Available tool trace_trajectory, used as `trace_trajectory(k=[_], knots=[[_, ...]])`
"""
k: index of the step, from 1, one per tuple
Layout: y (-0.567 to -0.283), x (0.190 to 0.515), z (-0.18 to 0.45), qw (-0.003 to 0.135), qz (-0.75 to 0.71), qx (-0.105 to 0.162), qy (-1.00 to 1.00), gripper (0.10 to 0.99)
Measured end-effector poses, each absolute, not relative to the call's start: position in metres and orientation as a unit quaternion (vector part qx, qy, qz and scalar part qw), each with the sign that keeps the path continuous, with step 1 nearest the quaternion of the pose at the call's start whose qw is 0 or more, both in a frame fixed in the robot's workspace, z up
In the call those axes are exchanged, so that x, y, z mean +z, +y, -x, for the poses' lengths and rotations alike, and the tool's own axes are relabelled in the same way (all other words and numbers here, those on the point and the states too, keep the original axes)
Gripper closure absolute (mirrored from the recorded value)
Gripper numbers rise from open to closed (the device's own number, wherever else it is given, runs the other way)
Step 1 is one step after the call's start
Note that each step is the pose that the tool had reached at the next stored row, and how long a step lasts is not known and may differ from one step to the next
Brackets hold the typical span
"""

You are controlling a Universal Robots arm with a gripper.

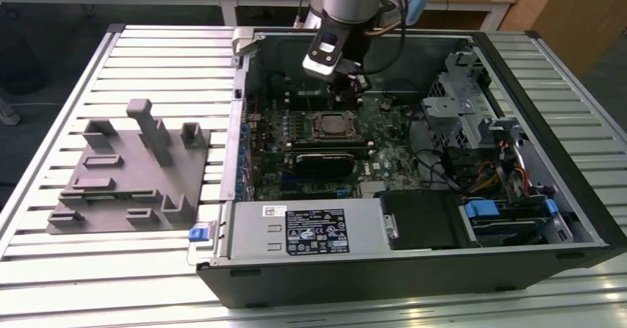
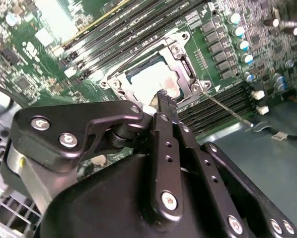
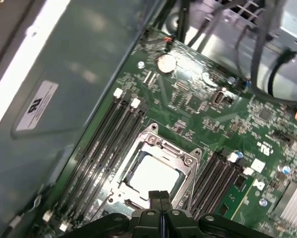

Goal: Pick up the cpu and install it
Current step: 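Install the first cpu locking lever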

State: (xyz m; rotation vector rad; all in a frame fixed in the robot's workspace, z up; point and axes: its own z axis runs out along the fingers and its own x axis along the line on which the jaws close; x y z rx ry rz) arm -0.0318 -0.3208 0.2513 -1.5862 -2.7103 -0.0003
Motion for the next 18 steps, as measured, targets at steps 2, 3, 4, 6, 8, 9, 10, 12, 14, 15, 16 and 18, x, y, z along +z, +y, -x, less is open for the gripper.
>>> trace_trajectory(k=[2, 3, 4, 6, 8, 9, 10, 12, 14, 15, 16, 18], knots=[[-0.3208, 0.2513, 0.0318, 0.001, 0.492, 0.000, -0.870, 0.980], [-0.3208, 0.2513, 0.0318, 0.001, 0.486, 0.000, -0.874, 0.980], [-0.3208, 0.2513, 0.0318, 0.001, 0.479, 0.000, -0.878, 0.980], [-0.3208, 0.2513, 0.0318, 0.001, 0.468, 0.000, -0.884, 0.980], [-0.3208, 0.2513, 0.0318, 0.001, 0.458, 0.000, -0.889, 0.980], [-0.3208, 0.2513, 0.0318, 0.001, 0.453, 0.000, -0.891, 0.980], [-0.3208, 0.2513, 0.0318, 0.001, 0.448, 0.000, -0.894, 0.980], [-0.3208, 0.2513, 0.0318, 0.001, 0.438, 0.000, -0.899, 0.980], [-0.3208, 0.2513, 0.0318, 0.001, 0.425, 0.000, -0.905, 0.980], [-0.3208, 0.2513, 0.0318, 0.001, 0.417, 0.000, -0.909, 0.980], [-0.3208, 0.2512, 0.0318, 0.001, 0.408, 0.000, -0.913, 0.980], [-0.3208, 0.2512, 0.0318, 0.001, 0.392, 0.000, -0.920, 0.980]])
